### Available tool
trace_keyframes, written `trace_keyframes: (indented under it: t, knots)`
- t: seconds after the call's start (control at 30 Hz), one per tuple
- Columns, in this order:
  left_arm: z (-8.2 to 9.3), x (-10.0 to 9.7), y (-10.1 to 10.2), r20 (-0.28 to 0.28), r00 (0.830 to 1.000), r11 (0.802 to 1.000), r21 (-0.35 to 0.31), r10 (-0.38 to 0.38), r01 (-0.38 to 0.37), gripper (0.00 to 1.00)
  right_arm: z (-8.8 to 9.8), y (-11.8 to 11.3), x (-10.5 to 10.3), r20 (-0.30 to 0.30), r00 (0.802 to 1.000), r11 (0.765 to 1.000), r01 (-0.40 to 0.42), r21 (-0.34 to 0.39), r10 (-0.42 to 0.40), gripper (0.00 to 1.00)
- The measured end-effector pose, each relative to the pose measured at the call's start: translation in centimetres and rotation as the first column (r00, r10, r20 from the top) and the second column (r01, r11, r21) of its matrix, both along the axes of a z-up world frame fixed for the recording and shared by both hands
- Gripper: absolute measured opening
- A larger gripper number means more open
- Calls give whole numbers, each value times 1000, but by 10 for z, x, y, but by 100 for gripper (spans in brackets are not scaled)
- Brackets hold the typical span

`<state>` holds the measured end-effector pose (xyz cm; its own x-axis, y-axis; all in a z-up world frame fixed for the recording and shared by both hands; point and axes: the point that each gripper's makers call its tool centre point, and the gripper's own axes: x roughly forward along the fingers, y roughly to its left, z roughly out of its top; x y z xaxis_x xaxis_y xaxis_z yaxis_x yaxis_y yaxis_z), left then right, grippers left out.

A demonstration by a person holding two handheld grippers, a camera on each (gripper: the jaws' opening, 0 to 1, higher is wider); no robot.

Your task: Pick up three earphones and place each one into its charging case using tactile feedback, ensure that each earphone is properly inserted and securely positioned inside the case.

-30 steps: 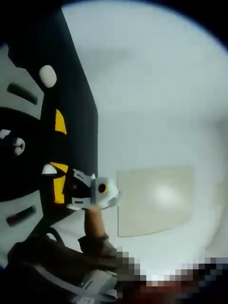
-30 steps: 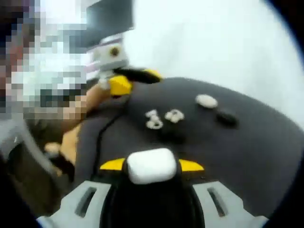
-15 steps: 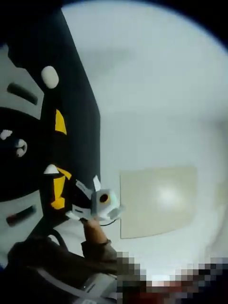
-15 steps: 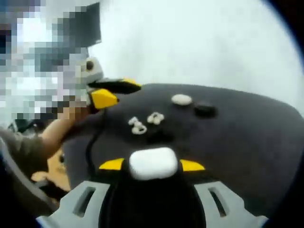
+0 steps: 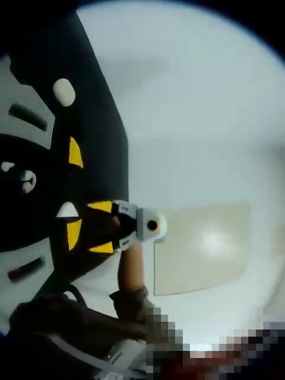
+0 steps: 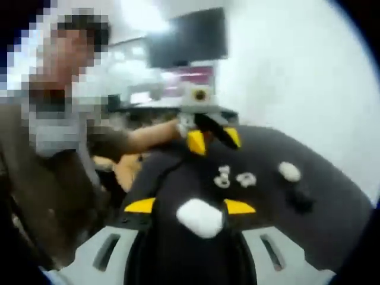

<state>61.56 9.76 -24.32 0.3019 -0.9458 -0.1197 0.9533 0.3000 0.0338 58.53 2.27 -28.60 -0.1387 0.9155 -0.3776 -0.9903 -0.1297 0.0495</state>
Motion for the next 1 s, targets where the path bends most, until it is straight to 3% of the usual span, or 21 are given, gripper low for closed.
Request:
trace_keyframes:
  t: [0.07,0.17,0.3,0.37,0.5,0.57,0.67,0.73,0.77,0.87,0.93,1.0]
  knots:
    - [-1,1,0,-3,1000,1000,5,1,-1,29,-6,5,9,-32,999,1000,-15,11,15,41]
    - [-5,0,0,-9,1000,1000,19,-9,9,29,-14,14,10,-5,998,997,-69,34,69,41]
    - [-10,0,-1,-12,1000,999,41,-17,17,28,-31,21,1,-4,986,986,-169,-14,168,45]
    - [-13,0,-1,-10,1000,998,57,-15,16,28,-37,27,-1,9,985,985,-171,-13,171,44]
    - [-11,-2,-2,3,1000,998,59,-13,12,28,-33,32,-3,-13,996,996,-92,7,92,42]
    - [-10,-2,-1,9,1000,998,55,-8,8,27,-34,30,-3,46,998,999,-38,13,37,42]
    - [-9,-2,0,9,1000,999,53,-2,2,27,-35,26,-3,81,993,996,91,9,-91,41]
    - [-10,-3,-1,8,1000,999,54,2,-2,27,-36,24,-2,101,973,978,208,11,-209,41]
    - [-10,-3,-1,7,1000,998,55,4,-4,27,-36,23,-2,134,952,961,276,19,-276,41]
    - [-12,-6,-3,2,1000,998,57,3,-3,26,-36,19,3,150,883,894,448,13,-444,40]
    - [-13,-7,-4,-5,1000,998,59,1,0,26,-36,17,3,176,852,865,501,1,-493,40]
    - [-16,-8,-6,-14,1000,998,63,-3,3,26,-37,15,6,157,798,807,591,-14,-582,40]
